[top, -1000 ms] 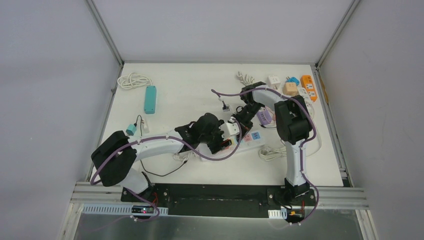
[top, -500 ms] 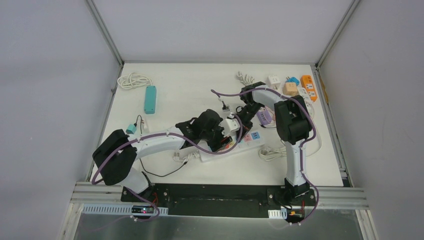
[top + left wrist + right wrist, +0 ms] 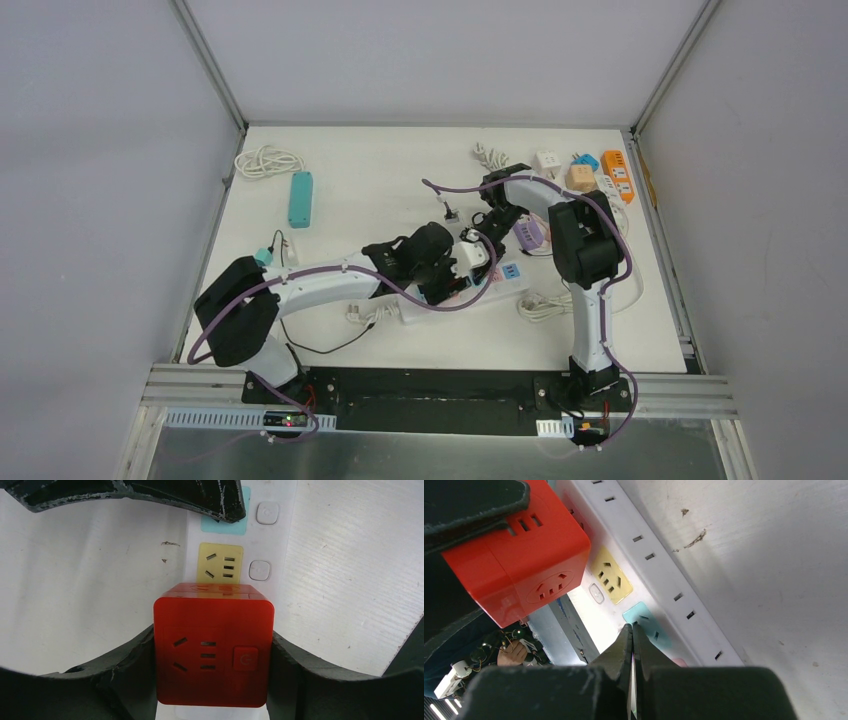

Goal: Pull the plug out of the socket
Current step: Remove the plug from the socket, then place the socket at the center of the board.

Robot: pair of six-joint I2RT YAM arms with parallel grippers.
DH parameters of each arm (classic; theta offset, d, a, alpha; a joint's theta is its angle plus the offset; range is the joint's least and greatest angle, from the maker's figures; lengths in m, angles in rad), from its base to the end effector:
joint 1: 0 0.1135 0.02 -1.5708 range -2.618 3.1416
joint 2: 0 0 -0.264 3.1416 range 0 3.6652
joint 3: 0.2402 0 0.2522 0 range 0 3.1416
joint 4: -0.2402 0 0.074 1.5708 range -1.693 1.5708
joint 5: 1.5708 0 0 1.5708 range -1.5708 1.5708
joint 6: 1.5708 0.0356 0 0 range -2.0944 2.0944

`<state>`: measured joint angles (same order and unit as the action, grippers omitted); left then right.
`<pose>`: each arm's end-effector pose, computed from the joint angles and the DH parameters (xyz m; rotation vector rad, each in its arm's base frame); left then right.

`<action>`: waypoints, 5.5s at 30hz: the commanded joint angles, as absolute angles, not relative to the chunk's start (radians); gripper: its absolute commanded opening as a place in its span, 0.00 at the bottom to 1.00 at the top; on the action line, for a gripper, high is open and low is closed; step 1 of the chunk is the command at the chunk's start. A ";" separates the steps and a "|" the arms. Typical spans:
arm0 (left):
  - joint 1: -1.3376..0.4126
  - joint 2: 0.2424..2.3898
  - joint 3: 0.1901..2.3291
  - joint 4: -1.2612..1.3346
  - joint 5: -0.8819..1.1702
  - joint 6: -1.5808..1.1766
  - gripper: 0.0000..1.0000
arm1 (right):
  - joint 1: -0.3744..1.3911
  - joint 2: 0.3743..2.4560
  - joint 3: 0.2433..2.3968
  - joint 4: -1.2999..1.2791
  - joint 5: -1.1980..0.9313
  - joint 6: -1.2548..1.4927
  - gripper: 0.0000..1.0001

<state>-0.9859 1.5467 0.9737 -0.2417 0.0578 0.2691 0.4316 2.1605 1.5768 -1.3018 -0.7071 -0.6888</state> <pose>0.1789 -0.2739 0.2153 1.4449 1.9448 -0.4031 0.3291 0.1770 0.1519 1.3180 -2.4028 -1.0570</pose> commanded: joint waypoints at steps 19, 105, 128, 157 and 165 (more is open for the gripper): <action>-0.989 1.503 0.999 -0.267 -0.079 0.249 0.00 | 0.426 2.210 1.557 -1.156 -0.477 -0.735 0.00; -0.183 1.099 0.562 -0.170 -0.259 -0.528 0.00 | 0.212 1.725 1.478 -1.151 -0.882 -0.763 0.00; -0.178 1.157 0.584 -0.233 -0.437 -0.599 0.59 | 0.213 1.744 1.471 -1.148 -0.873 -0.764 0.00; -0.178 0.904 0.700 -0.402 -0.199 -0.609 0.99 | 0.212 1.733 1.478 -1.177 -0.880 -0.798 0.01; -0.178 0.849 0.722 -0.395 -0.061 -0.557 0.99 | 0.211 1.730 1.486 -1.204 -0.892 -0.826 0.01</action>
